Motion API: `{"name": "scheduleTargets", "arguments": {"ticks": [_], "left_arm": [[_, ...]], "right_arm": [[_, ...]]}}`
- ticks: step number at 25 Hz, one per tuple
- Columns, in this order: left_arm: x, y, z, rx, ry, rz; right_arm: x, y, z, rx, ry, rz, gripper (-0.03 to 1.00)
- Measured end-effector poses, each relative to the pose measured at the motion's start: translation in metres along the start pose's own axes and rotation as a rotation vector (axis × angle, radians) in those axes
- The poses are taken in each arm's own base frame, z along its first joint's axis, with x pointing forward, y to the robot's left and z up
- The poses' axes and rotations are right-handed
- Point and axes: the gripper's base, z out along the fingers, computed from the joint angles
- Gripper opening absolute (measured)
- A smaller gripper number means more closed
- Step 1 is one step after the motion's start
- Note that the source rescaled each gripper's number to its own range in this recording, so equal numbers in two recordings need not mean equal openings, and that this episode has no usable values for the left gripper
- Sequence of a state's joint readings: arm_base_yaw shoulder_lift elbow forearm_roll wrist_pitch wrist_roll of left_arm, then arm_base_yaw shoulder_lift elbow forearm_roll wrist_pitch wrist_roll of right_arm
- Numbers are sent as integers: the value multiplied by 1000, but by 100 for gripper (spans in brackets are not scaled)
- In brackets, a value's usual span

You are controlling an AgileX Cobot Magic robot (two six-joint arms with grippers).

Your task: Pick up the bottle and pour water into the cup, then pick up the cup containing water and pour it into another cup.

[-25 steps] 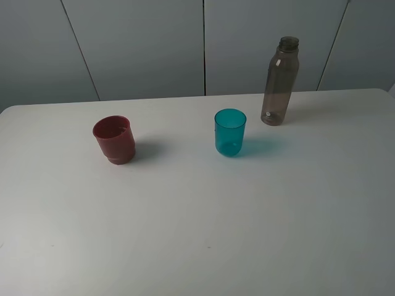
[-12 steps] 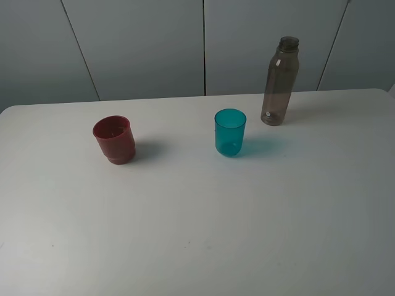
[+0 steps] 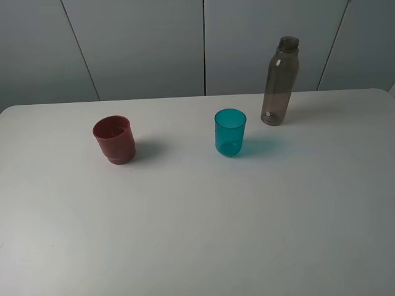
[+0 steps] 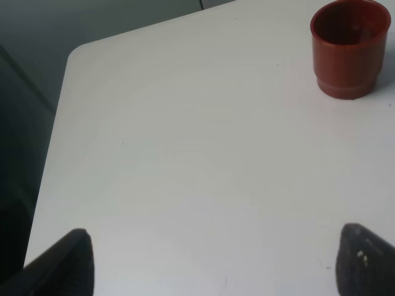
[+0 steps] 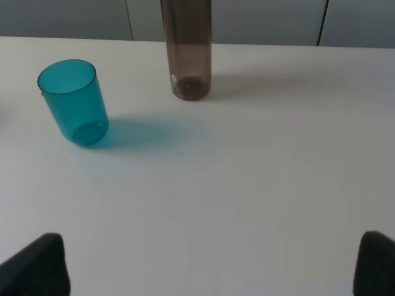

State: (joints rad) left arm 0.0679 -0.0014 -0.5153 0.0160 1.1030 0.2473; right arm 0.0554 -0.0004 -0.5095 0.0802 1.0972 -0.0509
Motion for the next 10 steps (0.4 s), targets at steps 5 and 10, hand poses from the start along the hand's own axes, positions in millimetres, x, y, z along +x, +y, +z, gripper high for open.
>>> {"name": "scheduleTargets", "arguments": {"ticks": [5,10], "left_arm": [[0,0,0,0,0,0],[0,0,0,0,0,0]], "right_arm": [[0,1,0,-10,-1,-6,99],[0,1,0,-10,-1,-8,99]]}}
